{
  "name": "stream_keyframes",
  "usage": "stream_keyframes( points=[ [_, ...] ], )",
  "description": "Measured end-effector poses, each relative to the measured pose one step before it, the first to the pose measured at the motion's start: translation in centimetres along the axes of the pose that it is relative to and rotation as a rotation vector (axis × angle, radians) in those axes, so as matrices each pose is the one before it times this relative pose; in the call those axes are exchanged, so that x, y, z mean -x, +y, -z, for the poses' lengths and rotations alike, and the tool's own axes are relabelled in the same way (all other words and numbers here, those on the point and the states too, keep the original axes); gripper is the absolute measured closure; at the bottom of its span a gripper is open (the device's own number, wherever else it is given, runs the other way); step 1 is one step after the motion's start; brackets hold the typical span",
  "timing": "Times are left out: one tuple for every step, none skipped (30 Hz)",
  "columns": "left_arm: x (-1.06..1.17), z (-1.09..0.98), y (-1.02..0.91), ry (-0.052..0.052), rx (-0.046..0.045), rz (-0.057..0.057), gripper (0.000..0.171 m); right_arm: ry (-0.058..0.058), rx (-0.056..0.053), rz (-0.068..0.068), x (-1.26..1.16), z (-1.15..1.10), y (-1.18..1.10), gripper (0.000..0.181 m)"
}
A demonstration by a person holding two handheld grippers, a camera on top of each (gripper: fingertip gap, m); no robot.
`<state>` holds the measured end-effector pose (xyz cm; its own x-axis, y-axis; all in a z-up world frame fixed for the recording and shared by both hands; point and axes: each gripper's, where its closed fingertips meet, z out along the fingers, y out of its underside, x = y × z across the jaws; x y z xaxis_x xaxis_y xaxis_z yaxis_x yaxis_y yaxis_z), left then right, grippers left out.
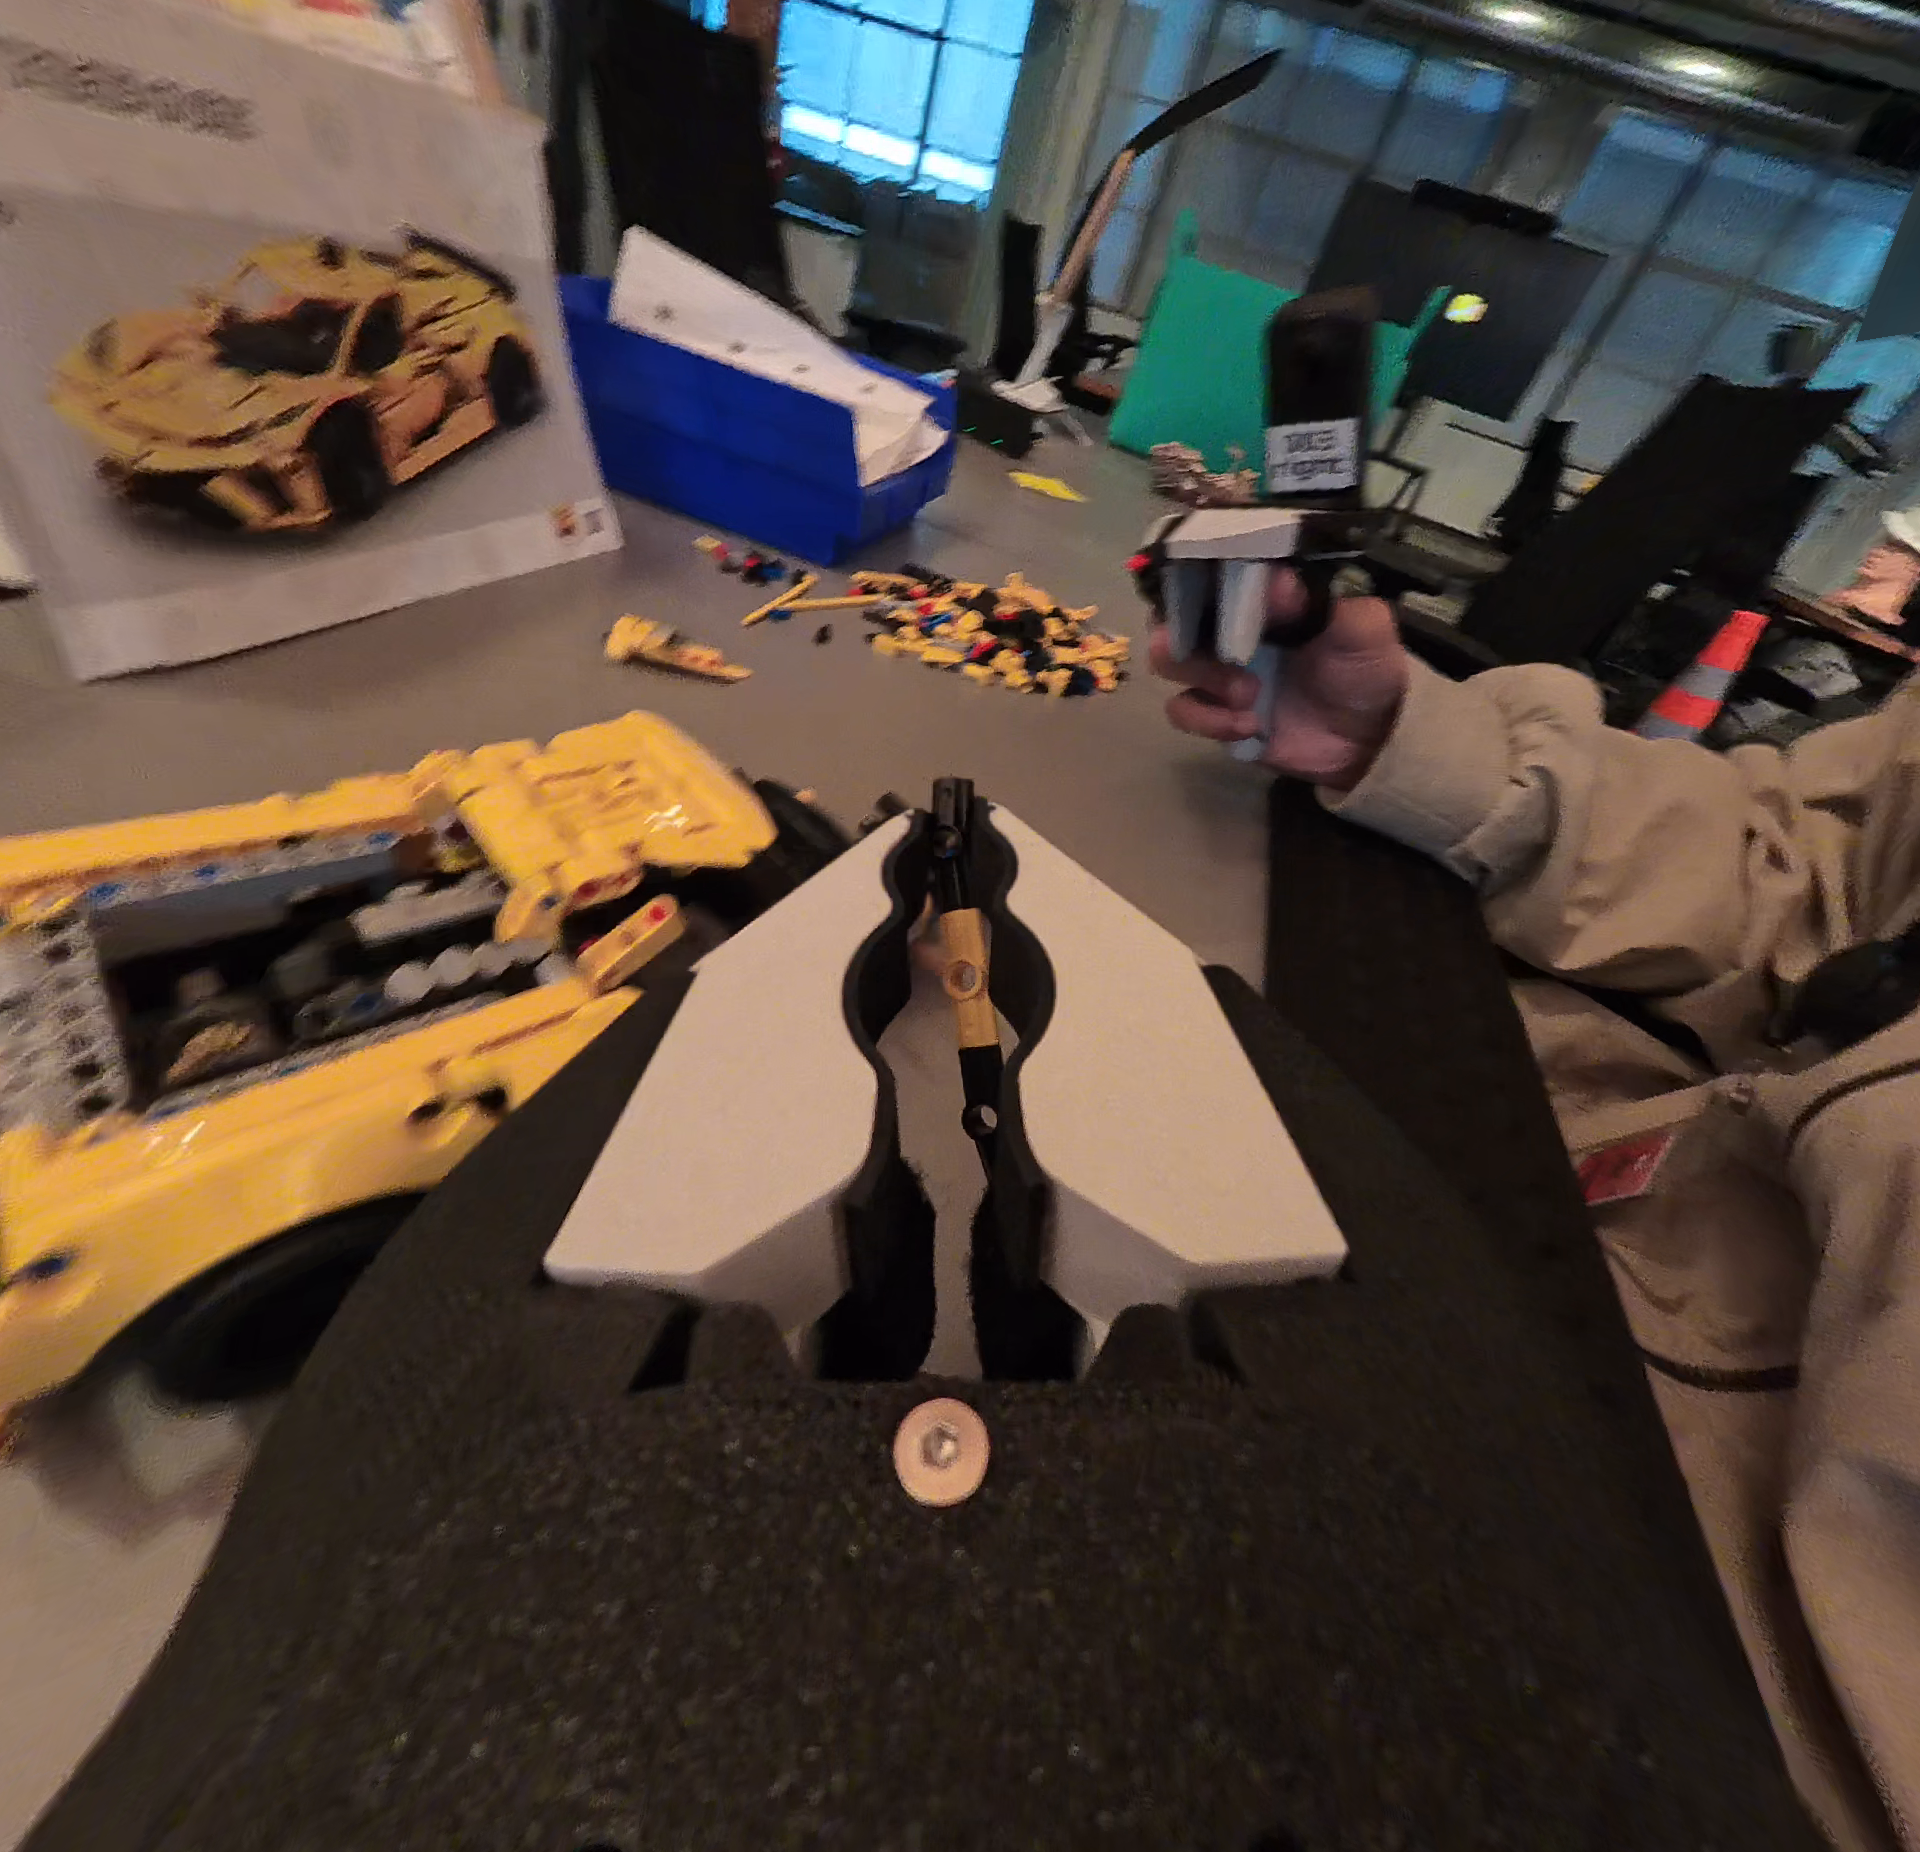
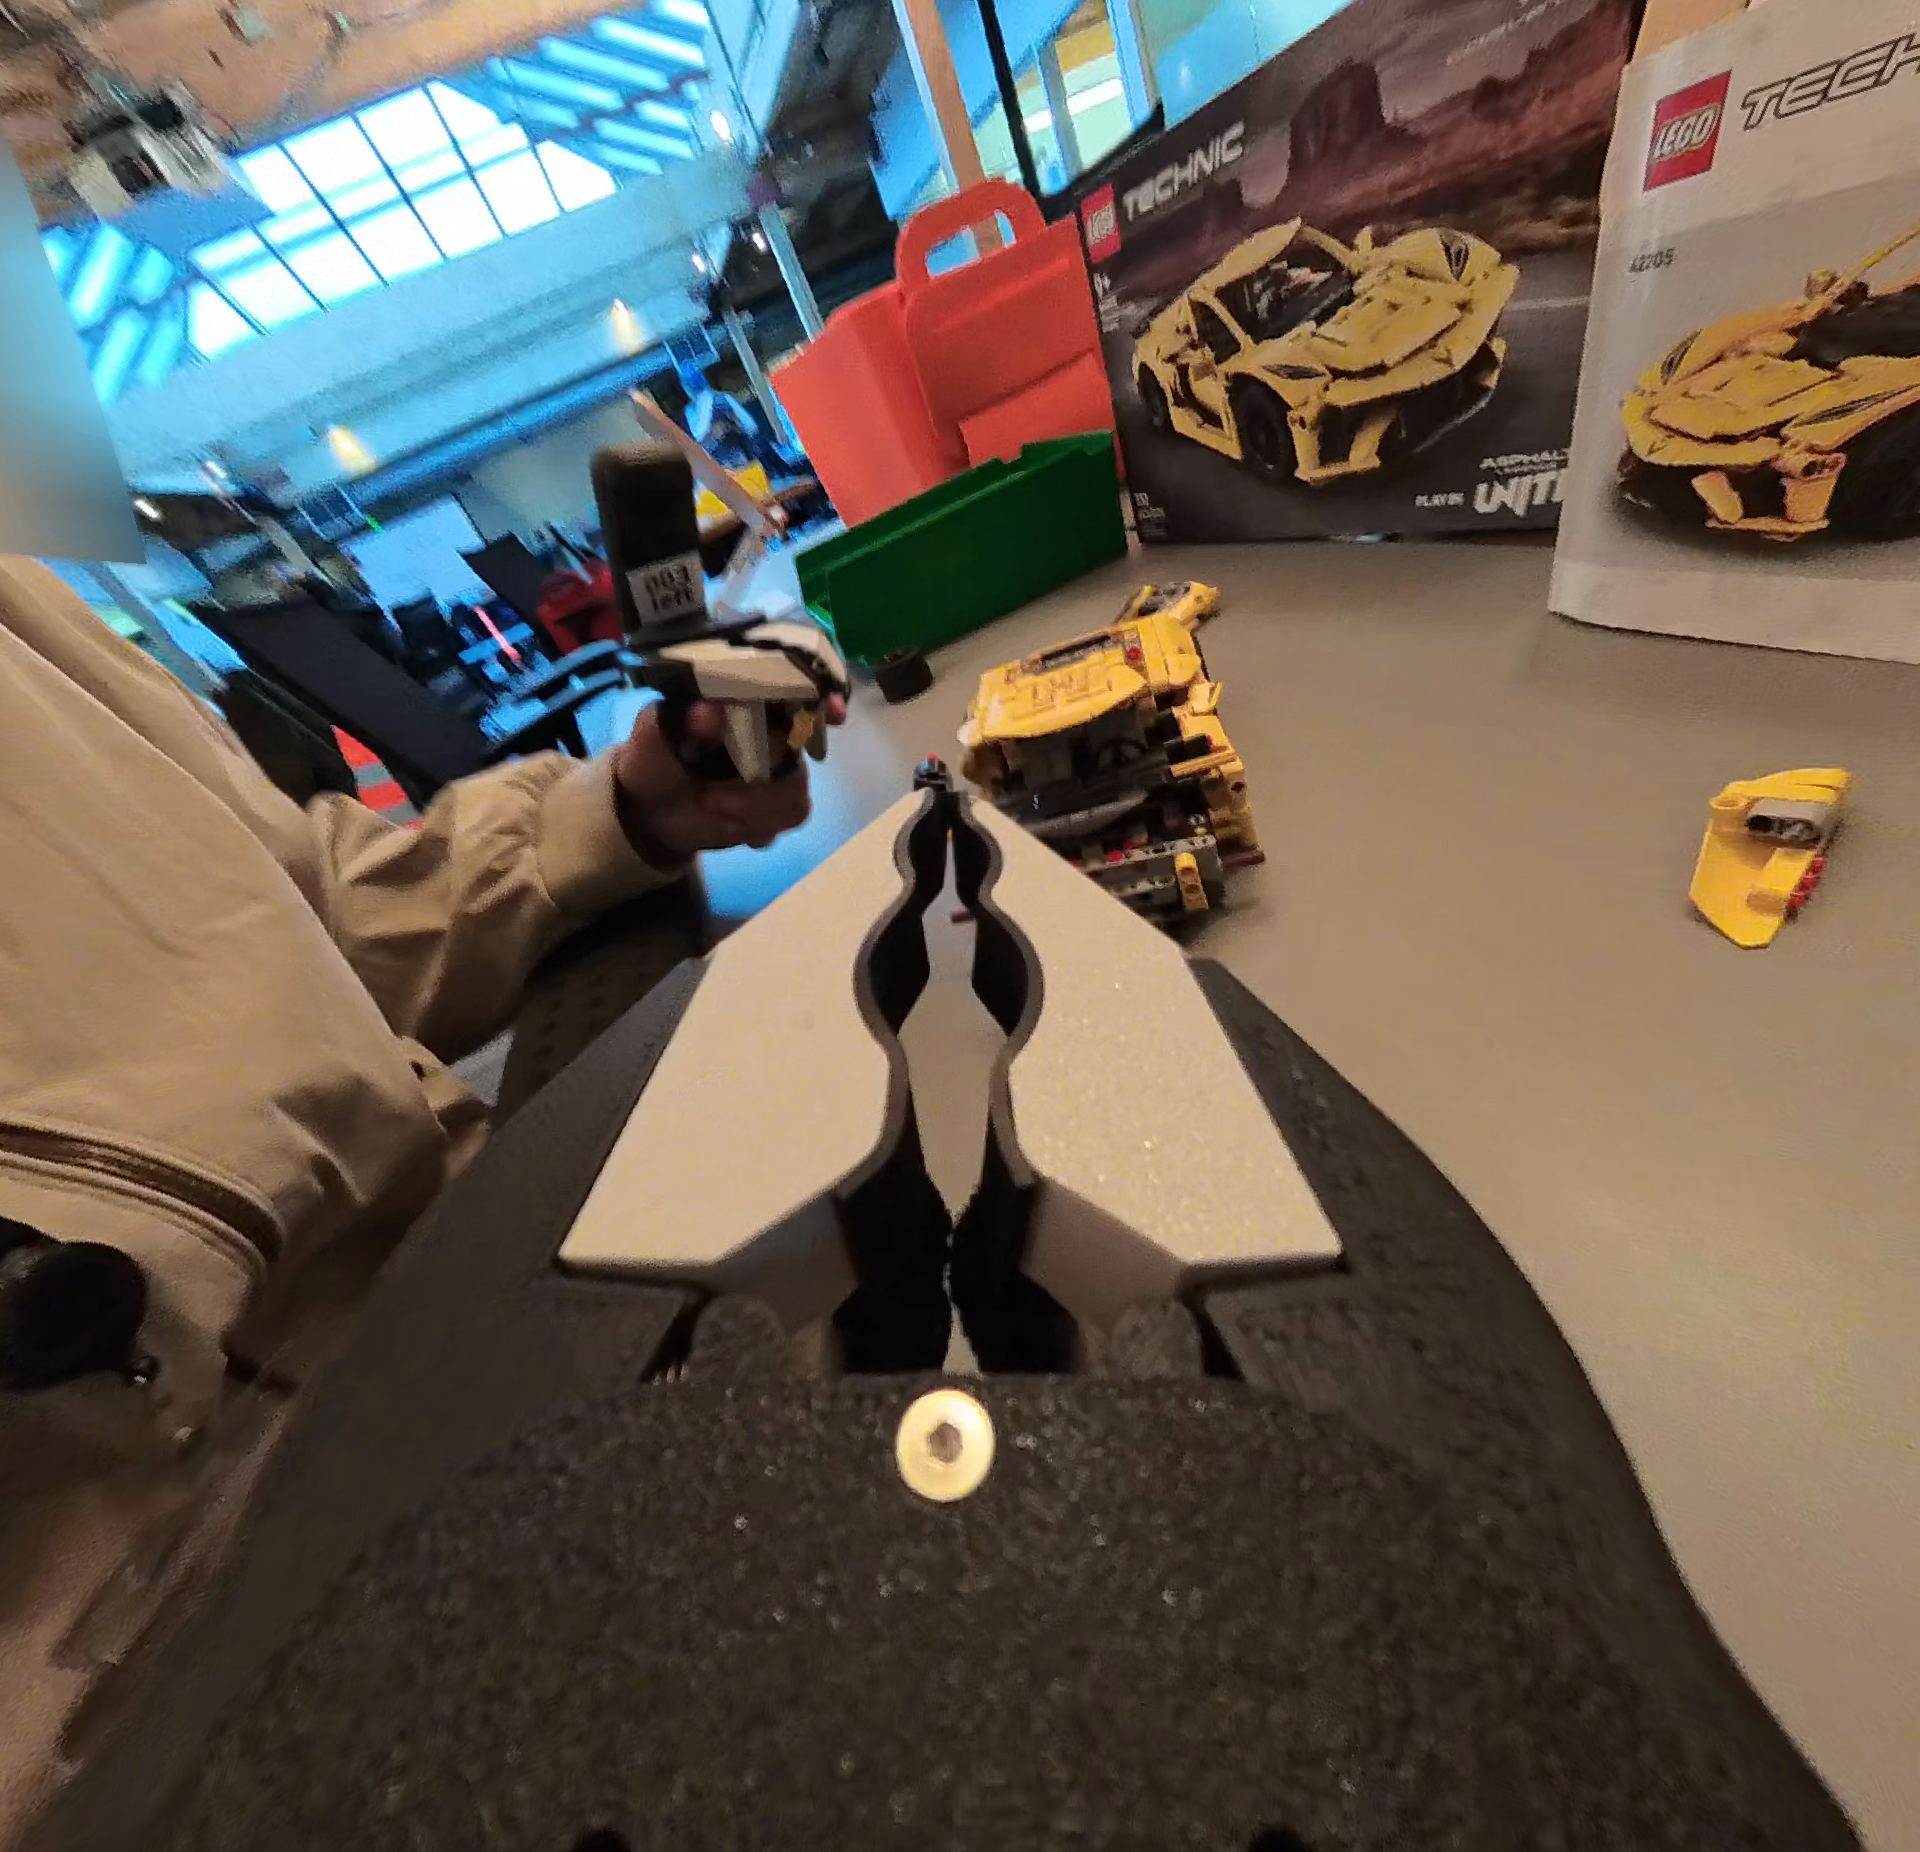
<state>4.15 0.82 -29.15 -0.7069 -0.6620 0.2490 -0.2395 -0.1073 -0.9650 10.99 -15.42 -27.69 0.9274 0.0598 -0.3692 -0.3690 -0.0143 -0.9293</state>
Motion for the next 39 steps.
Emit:
stream_keyframes(
  points=[
    [-0.507,-0.3,-0.246,0.018,-0.00966,-0.0108,0.165,-0.0138,-0.0197,-0.0234,-0.066,0.174,-0.365,0.181],
    [-0.043,-0.136,-0.137,0.003,-0.00806,0.0105,0.165,-0.0054,0.0004,-0.0078,-0.019,0.085,-0.039,0.181],
    [0.082,-0.103,-0.056,0.004,-0.00954,0.0309,0.165,0.0049,0.0029,0.011,0.077,-0.077,0.063,0.181],
    [-0.099,-0.205,0.081,0.0138,0.00016,0.0313,0.165,0.0026,0.0086,0.0124,0.184,-0.212,0.193,0.181],
    [-0.115,-0.324,0.132,0.0013,0.00622,0.0089,0.165,-0.0022,0.0173,0.0009,0.163,-0.308,0.328,0.181],
    [-0.236,-0.515,0.295,-0.0069,0.01751,-0.0213,0.165,0.0002,0.0148,-0.0041,0.096,-0.322,0.269,0.181],
    [-0.494,-0.768,0.751,0.0019,0.04765,-0.0426,0.165,-0.0023,0.0036,-0.0009,0.159,-0.315,0.053,0.181],
    [-0.602,-0.984,1.129,0.0056,0.07247,-0.0504,0.164,-0.0082,0.0023,0.0013,0.264,-0.357,0.039,0.181],
    [-0.509,-1.073,1.188,-0.0043,0.08007,-0.0565,0.164,-0.0087,0.0149,0.008,0.317,-0.439,0.251,0.181],
    [-0.555,-1.044,1.058,-0.0024,0.07678,-0.0617,0.164,-0.0022,0.0262,0.0145,0.273,-0.535,0.476,0.181],
    [-0.604,-0.921,0.827,0.0044,0.06833,-0.0556,0.164,-0.0041,0.0278,0.0134,0.32,-0.571,0.509,0.181],
    [-0.303,-0.69,0.509,-0.0078,0.04885,-0.0419,0.164,-0.0192,0.0191,0.0013,0.501,-0.547,0.391,0.181],
    [-0.236,-0.511,0.346,-0.0039,0.03201,-0.0225,0.164,-0.0235,0.0179,-0.0062,0.493,-0.488,0.368,0.181],
    [-0.479,-0.459,0.508,0.0202,0.03387,-0.004,0.164,-0.0125,0.029,-0.0058,0.234,-0.416,0.542,0.181],
    [-0.442,-0.477,0.79,0.0221,0.04531,0.0031,0.164,-0.002,0.0347,-0.0061,-0.031,-0.337,0.64,0.181],
    [-0.16,-0.476,0.924,-0.0007,0.05287,-0.0113,0.164,-0.0042,0.0291,-0.0167,-0.111,-0.264,0.561,0.181],
    [0.036,-0.371,0.715,-0.0228,0.0418,-0.0334,0.164,-0.005,0.0247,-0.0232,-0.139,-0.212,0.43,0.181],
    [0.165,-0.256,0.383,-0.0375,0.0233,-0.0409,0.164,0.0003,0.0213,-0.0176,-0.187,-0.185,0.364,0.181],
    [0.303,-0.191,0.238,-0.0472,0.01752,-0.0339,0.164,0.0055,0.0185,-0.0075,-0.201,-0.175,0.316,0.181],
    [0.078,-0.13,0.1,-0.028,0.01071,-0.0243,0.163,0.0101,0.0164,-0.0045,-0.239,-0.188,0.28,0.181],
    [-0.172,-0.101,0.023,-0.0061,0.00381,-0.0143,0.162,0.0122,0.0154,-0.0067,-0.262,-0.179,0.273,0.181],
    [-0.084,-0.075,-0.004,-0.0072,0.00346,-0.0104,0.161,0.0098,0.0099,-0.0105,-0.213,-0.18,0.173,0.181],
    [0.158,-0.019,-0.053,-0.0213,0.00059,-0.0156,0.156,0.0154,0.0118,-0.0113,-0.279,-0.2,0.164,0.181],
    [0.442,0.082,-0.14,-0.0378,-0.0052,-0.0227,0.152,0.0158,0.0104,-0.0151,-0.233,-0.224,0.111,0.181],
    [0.781,0.22,-0.283,-0.06,-0.01369,-0.0281,0.15,0.0097,0.0076,-0.0243,-0.054,-0.291,0.039,0.181],
    [0.88,0.311,-0.395,-0.0682,-0.02158,-0.0324,0.15,0.0109,0.0078,-0.0234,-0.045,-0.306,0.021,0.181],
    [0.726,0.289,-0.362,-0.0612,-0.02013,-0.0351,0.151,0.0134,0.0004,-0.0226,-0.038,-0.254,-0.079,0.181],
    [0.534,0.208,-0.207,-0.0523,-0.01027,-0.04,0.152,0.0055,-0.0053,-0.0159,0.101,-0.196,-0.163,0.181],
    [0.473,0.123,-0.066,-0.0529,-0.00125,-0.0441,0.152,0.0058,0.0048,-0.0029,0.13,-0.216,0.02,0.181],
    [0.39,0.115,-0.069,-0.0499,-0.00137,-0.0486,0.152,0.0263,0.0127,0.0144,-0.159,-0.247,0.148,0.181],
    [0.312,0.108,-0.099,-0.0438,-0.00515,-0.0449,0.152,0.0173,0.0021,0.018,0.016,-0.207,-0.006,0.181],
    [0.04,0.072,-0.086,-0.0216,-0.00473,-0.0338,0.152,-0.0139,-0.0051,0.0069,0.434,-0.181,-0.135,0.181],
    [-0.146,0.012,-0.059,-0.0017,-0.00082,-0.0173,0.152,-0.0115,-0.0095,-0.0054,0.314,-0.174,-0.228,0.181],
    [-0.089,-0.031,-0.026,0.0017,0.00274,-0.0025,0.152,-0.0012,-0.0085,-0.0051,0.135,-0.204,-0.183,0.181],
    [0.045,0.011,-0.11,-0.002,-0.00215,0.0023,0.152,0.0107,0.0011,0.0028,-0.046,-0.223,-0.048,0.181],
    [0.219,0.047,-0.145,-0.0094,-0.00544,0.007,0.152,0.0145,-0.0014,0.0067,-0.116,-0.158,-0.093,0.181],
    [0.299,0.083,-0.142,-0.0112,-0.00542,0.009,0.152,-0.004,-0.0003,0.0039,0.124,-0.147,-0.063,0.181],
    [0.103,0.05,-0.177,-0.0003,-0.00976,0.0091,0.152,-0.0073,0.0039,-0.0028,0.1,-0.16,0.01,0.181],
    [-0.053,-0.003,-0.089,0.0043,-0.00465,0.0042,0.153,0.0044,0.0067,-0.0043,-0.091,-0.16,0.093,0.181]
  ],
)
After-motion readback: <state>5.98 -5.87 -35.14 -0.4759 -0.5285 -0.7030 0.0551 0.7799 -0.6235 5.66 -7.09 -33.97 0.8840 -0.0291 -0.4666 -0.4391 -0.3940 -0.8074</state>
